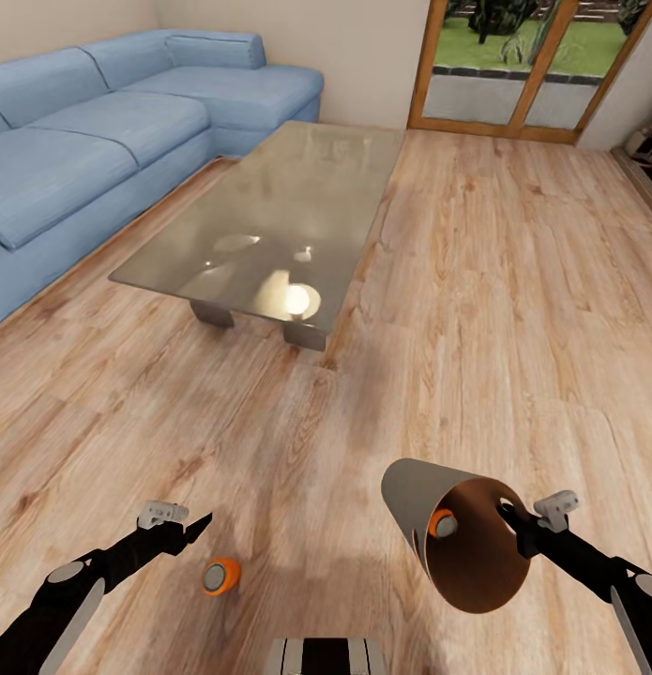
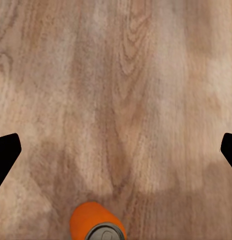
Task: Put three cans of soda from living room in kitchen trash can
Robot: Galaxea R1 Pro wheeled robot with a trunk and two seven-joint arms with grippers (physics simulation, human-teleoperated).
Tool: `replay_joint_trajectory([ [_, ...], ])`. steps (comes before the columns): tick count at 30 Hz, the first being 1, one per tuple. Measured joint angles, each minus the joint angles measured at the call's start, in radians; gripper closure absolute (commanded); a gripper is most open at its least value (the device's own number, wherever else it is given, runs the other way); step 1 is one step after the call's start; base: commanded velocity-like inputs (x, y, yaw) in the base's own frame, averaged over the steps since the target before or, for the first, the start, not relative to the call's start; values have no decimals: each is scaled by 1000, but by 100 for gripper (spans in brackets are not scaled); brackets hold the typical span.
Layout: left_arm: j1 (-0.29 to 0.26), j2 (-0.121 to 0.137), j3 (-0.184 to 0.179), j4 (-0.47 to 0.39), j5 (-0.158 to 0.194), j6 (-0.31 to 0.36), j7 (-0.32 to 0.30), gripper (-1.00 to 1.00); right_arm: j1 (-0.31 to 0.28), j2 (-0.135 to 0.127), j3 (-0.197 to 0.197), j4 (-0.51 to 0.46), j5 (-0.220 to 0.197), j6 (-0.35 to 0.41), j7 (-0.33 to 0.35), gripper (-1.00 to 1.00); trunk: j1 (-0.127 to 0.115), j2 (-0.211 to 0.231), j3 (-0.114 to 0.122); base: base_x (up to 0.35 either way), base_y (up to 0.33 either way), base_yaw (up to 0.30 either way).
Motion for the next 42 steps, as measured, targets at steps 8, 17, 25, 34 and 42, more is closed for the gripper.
replay_joint_trajectory([
  [8,0,0,2,2,-1,4,1,-100,-39,-20,-3,-117,29,225,-24,100,31,-56,-25,0,0,0],
  [17,-1,0,3,121,1,3,29,-100,-254,-173,22,-396,31,795,-16,100,65,-119,-55,0,0,0],
  [25,-2,0,2,148,2,5,43,-100,-506,-258,131,-403,260,947,-11,100,96,-175,-89,0,0,0],
  [34,-1,0,1,135,4,-7,42,-100,-523,-260,148,-400,284,955,-8,100,108,-196,-112,0,0,0],
  [42,0,0,0,127,5,-9,37,-100,-521,-261,166,-400,280,957,-9,100,107,-196,-122,0,0,0],
])
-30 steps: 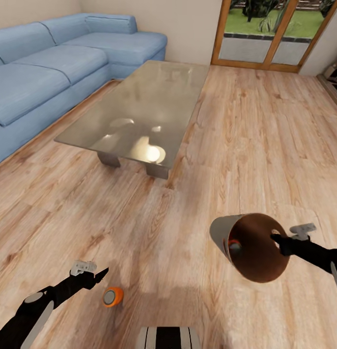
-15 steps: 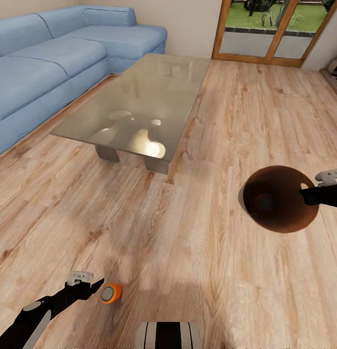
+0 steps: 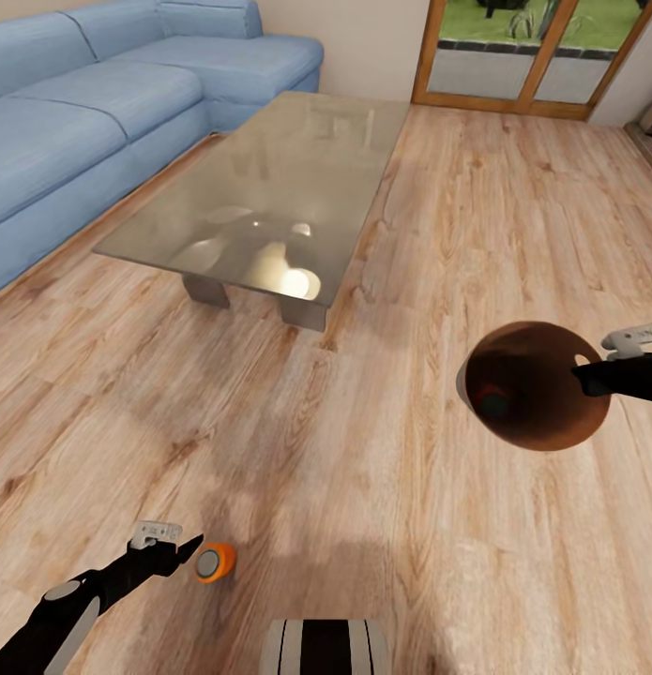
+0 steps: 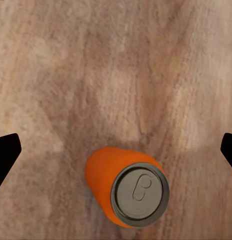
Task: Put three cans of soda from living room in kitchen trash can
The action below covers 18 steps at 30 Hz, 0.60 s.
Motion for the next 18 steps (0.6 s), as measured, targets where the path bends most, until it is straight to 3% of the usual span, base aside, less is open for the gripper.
replay_joint_trajectory([
  [6,0,-1,0,-27,4,12,-28,-100,1,0,12,0,-2,1,0,100,0,0,-4,0,0,0],
  [13,0,-8,-7,-36,6,23,-38,-100,3,1,17,-1,2,0,-1,100,27,-49,-30,0,0,0],
  [18,-1,-27,-7,-53,9,114,-39,-100,2,0,17,-1,2,0,-2,100,46,-84,-49,0,0,0],
])
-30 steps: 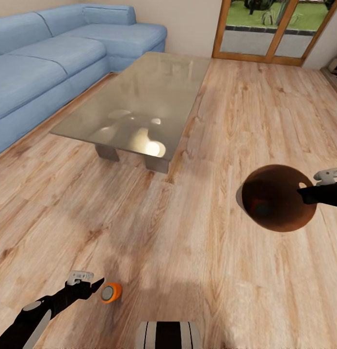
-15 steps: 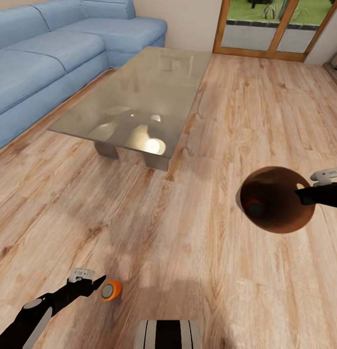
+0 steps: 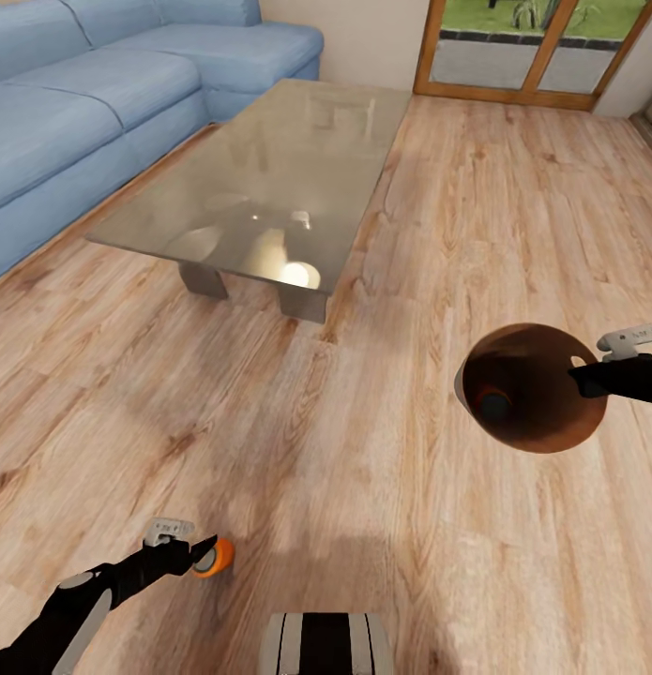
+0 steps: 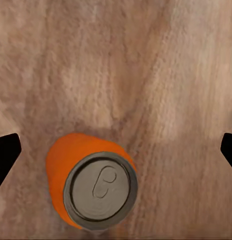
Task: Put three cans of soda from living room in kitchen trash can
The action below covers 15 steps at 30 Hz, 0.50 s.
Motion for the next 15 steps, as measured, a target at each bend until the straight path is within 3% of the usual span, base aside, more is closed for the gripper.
replay_joint_trajectory([
  [6,0,-3,4,-206,1,232,1,-100,1,0,1,0,-1,1,0,100,23,-42,-23,0,0,0],
  [8,0,-4,5,-278,0,279,1,-100,1,0,1,0,0,0,0,100,31,-56,-31,0,0,0],
  [15,1,-3,8,-367,-2,323,6,-100,1,0,4,0,-1,0,0,100,31,-56,-35,0,0,0],
])
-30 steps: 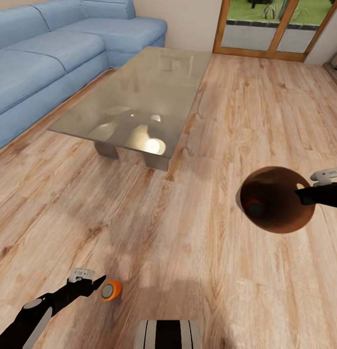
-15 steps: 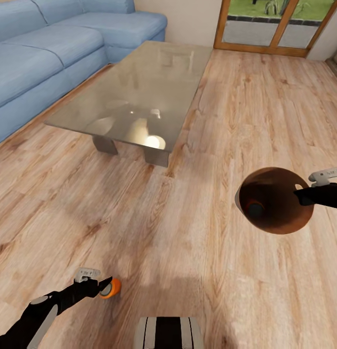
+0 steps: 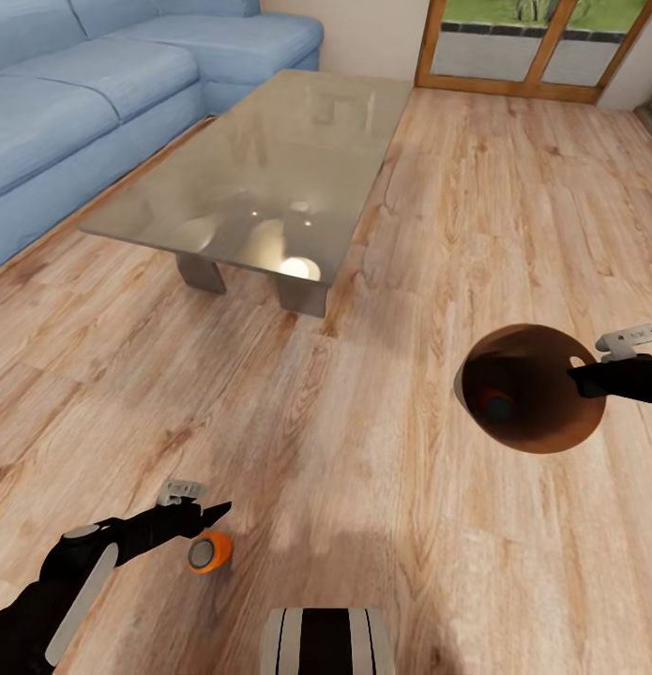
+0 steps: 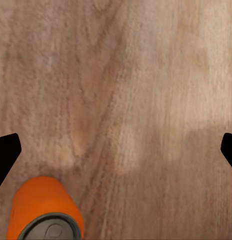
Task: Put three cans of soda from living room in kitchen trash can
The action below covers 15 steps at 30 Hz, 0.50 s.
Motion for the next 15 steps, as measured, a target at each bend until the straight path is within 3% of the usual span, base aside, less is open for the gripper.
replay_joint_trajectory([
  [9,1,0,1,-3,-3,-1,7,-100,0,3,3,0,6,1,-1,100,0,0,-1,0,0,0],
  [15,1,0,3,6,-7,-2,23,-100,0,9,3,0,89,-3,4,100,0,0,-1,0,0,0],
])
